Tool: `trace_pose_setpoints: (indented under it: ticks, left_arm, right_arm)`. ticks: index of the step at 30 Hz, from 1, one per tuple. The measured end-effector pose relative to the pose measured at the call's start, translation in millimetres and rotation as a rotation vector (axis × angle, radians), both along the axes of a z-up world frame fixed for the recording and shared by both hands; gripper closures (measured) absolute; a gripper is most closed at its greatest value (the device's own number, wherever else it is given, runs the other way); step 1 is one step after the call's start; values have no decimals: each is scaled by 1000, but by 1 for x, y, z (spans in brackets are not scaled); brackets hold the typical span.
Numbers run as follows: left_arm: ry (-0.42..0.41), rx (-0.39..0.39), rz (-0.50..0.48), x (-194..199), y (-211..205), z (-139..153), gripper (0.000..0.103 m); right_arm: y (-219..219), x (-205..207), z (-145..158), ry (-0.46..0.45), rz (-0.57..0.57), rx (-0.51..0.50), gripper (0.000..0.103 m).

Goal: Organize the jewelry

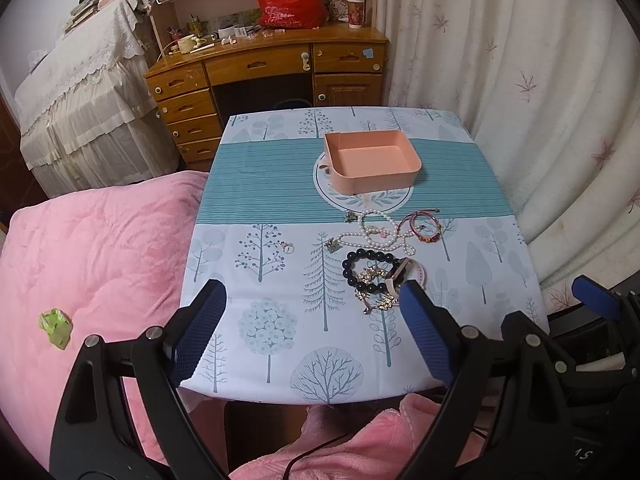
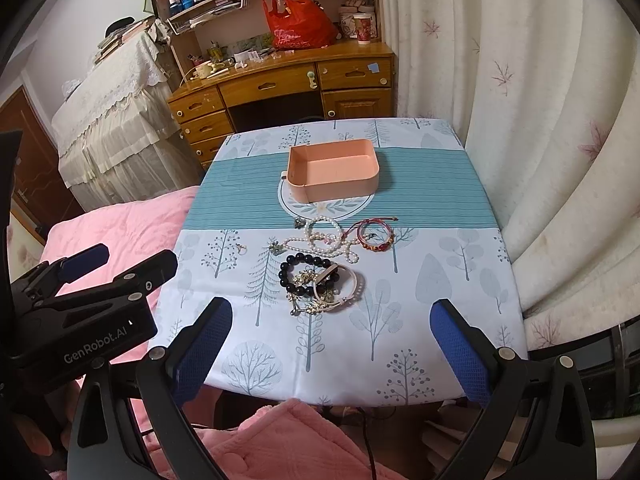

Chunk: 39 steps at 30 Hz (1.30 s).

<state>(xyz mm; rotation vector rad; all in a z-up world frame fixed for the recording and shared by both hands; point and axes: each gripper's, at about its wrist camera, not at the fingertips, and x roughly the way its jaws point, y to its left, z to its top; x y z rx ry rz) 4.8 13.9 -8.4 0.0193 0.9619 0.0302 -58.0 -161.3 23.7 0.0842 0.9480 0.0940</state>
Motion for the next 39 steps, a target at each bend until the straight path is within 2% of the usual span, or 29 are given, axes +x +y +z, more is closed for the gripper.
trace_pose_setpoints:
  ticks: [18, 19, 37, 39]
  left_arm:
    - [10, -6, 1, 3, 11, -7, 16]
    - [9, -1, 2, 6, 2, -5, 16]
    - [-1, -9, -11, 5, 3, -5, 16]
    - [-22, -22, -24, 0, 6, 4, 16]
  right_arm:
    - [1, 3, 4, 4, -3, -15, 2]
    - [1, 2, 5, 3, -4, -18, 2]
    - [4, 5, 5, -5, -1, -20, 2]
    - [6, 4, 7, -15, -4, -12, 2]
